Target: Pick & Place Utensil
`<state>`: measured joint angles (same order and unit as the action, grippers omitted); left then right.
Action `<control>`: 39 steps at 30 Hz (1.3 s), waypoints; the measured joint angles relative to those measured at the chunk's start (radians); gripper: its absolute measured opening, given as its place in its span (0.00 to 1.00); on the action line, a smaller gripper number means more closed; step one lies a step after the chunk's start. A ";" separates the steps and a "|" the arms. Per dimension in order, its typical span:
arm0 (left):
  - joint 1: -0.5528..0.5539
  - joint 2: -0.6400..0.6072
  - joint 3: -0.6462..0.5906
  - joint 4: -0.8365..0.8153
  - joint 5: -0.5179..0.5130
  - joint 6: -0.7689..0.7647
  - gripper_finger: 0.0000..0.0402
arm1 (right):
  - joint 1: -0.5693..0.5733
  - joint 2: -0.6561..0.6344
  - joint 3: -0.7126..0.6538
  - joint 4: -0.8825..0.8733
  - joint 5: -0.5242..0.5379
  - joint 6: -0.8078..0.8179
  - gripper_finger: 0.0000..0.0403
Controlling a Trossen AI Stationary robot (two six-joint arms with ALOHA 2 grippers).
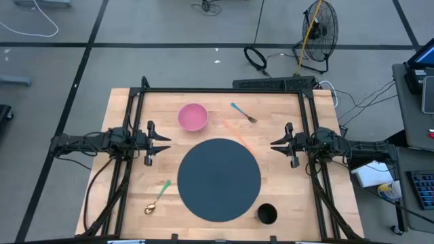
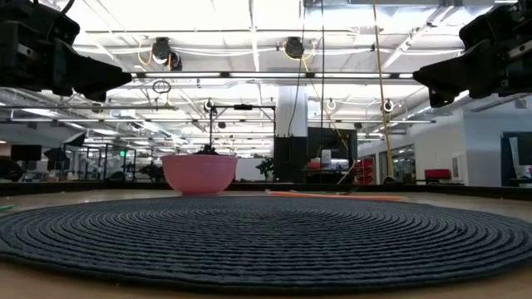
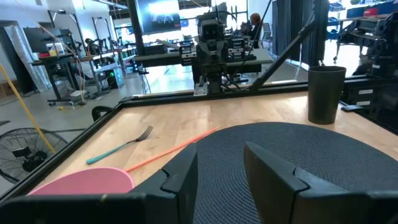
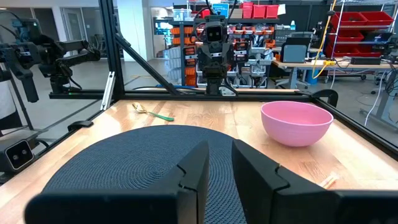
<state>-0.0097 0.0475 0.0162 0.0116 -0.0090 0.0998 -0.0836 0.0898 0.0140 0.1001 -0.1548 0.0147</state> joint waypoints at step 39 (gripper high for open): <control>0.000 0.000 -0.001 0.011 -0.001 0.000 0.34 | 0.000 0.000 0.000 0.089 -0.030 0.315 0.16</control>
<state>-0.0101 0.0475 0.0151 0.0225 -0.0097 0.1001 -0.0834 0.0895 0.0139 0.1893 -0.1848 0.3297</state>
